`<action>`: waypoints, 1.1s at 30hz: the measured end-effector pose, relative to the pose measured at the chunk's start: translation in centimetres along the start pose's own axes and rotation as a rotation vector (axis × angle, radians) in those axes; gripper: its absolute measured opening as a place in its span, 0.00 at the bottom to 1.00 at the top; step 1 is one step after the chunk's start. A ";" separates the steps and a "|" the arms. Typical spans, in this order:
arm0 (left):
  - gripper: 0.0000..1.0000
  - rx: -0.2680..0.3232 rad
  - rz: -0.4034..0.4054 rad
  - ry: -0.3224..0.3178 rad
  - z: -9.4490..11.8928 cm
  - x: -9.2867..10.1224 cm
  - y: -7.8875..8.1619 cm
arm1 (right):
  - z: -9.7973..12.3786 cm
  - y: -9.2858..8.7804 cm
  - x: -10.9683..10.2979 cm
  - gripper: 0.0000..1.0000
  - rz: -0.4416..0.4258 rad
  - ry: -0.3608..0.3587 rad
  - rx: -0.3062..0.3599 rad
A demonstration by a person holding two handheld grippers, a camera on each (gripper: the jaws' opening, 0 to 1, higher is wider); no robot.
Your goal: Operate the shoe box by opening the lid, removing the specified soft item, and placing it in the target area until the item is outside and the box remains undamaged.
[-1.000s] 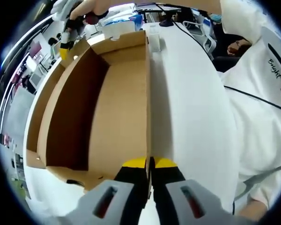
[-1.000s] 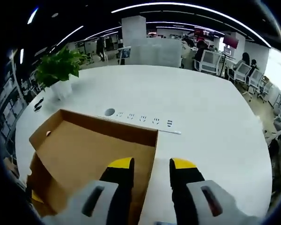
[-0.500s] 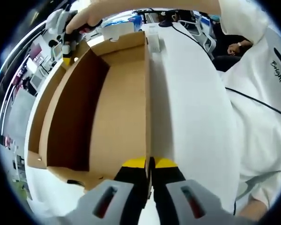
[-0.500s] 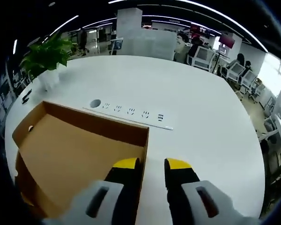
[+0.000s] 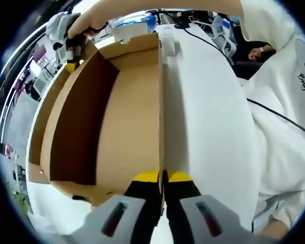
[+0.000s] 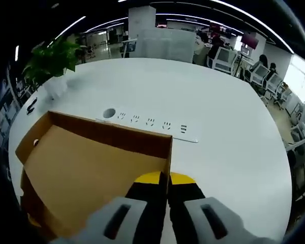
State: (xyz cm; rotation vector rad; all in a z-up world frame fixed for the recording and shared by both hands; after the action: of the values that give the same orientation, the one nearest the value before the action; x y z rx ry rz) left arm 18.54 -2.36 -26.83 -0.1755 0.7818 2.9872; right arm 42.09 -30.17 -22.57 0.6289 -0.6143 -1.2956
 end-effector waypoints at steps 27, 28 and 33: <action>0.02 0.016 0.053 0.003 0.3 0.0 -0.1 | 8.3 1.8 -0.7 0.02 0.083 -0.093 0.505; 0.02 0.017 0.055 0.004 0.3 0.0 -0.1 | 8.7 2.1 -0.7 0.02 0.066 -0.081 0.530; 0.01 -0.003 0.007 0.003 0.1 0.2 0.1 | 9.6 2.6 -0.7 0.02 0.125 -0.111 0.517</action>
State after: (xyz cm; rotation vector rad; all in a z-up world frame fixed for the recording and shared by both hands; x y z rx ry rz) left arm 18.37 -2.40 -26.73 -0.1772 0.7804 2.9956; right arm 36.80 -29.83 -14.16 0.9263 -1.0796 -1.0600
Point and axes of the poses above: the point that each gripper's makers call its tool centre point, and the gripper's own axes: z roughly backward along the fingers, x roughly to its right, y roughly out of its top, the point moved 5 cm from there along z, roughly backward along the fingers, and after that the axes turned 5 degrees about x, right-handed, at the moved point
